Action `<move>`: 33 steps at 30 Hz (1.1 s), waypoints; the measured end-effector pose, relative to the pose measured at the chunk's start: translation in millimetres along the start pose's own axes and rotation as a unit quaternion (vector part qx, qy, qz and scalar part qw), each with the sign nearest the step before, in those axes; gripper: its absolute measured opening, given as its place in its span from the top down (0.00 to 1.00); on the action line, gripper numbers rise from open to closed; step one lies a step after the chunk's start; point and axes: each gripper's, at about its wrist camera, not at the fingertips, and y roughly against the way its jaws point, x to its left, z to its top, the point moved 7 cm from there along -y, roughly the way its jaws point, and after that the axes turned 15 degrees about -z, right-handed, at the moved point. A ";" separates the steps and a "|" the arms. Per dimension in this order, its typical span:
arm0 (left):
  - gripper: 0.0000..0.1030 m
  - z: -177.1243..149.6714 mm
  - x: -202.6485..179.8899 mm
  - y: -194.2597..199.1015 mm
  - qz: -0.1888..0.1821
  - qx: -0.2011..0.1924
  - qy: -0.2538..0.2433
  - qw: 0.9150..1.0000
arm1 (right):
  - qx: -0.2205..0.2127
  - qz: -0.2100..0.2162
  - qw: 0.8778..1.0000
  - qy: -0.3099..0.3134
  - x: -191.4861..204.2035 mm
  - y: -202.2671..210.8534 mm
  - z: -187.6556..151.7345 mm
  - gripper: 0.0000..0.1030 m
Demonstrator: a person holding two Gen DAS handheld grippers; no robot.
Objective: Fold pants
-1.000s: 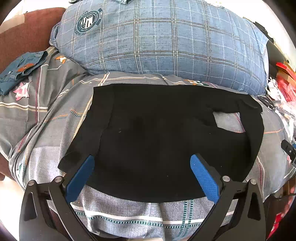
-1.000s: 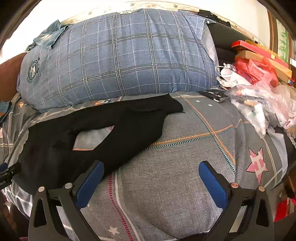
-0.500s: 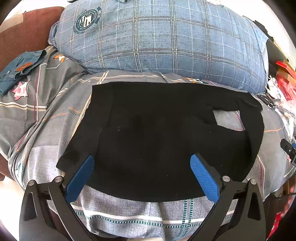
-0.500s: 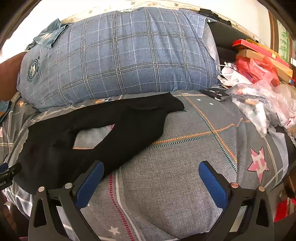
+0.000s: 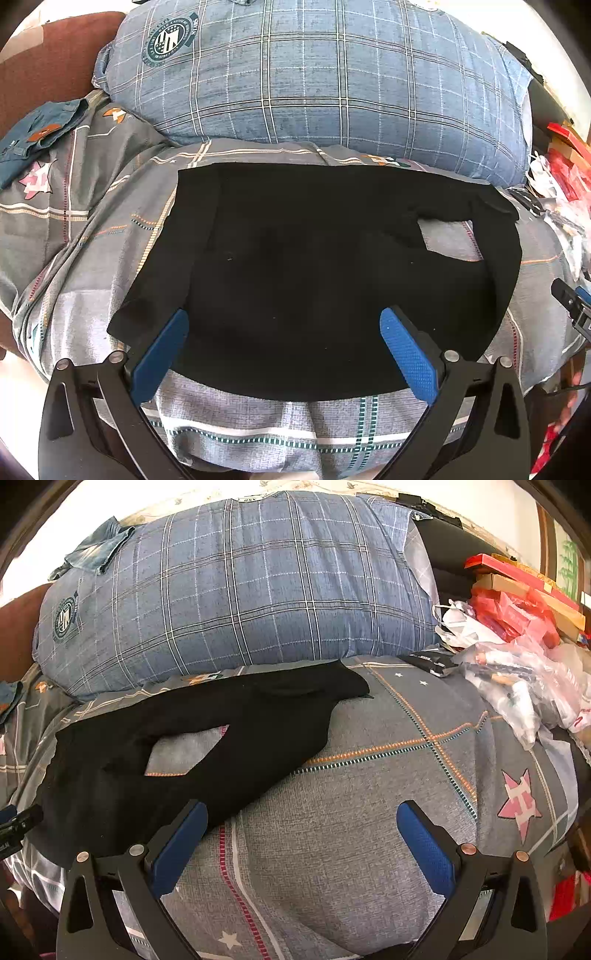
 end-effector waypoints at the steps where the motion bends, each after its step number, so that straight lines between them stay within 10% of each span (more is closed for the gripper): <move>1: 0.00 -0.2 0.2 -0.6 0.000 0.001 0.001 1.000 | 0.001 0.000 1.000 0.000 0.3 -0.3 0.0 0.00; 21: 0.00 38.6 57.1 -17.6 0.023 0.057 0.045 0.997 | 0.040 -0.006 0.999 -0.022 -11.8 -45.2 48.7 0.00; 29: 0.00 55.1 132.1 -47.5 0.056 0.139 0.109 0.983 | 0.081 0.035 0.994 0.059 73.3 -91.6 86.4 0.00; 33: 0.00 37.3 135.2 -68.7 0.042 0.188 0.119 0.974 | 0.103 -0.013 0.988 0.119 99.9 -123.5 78.6 0.06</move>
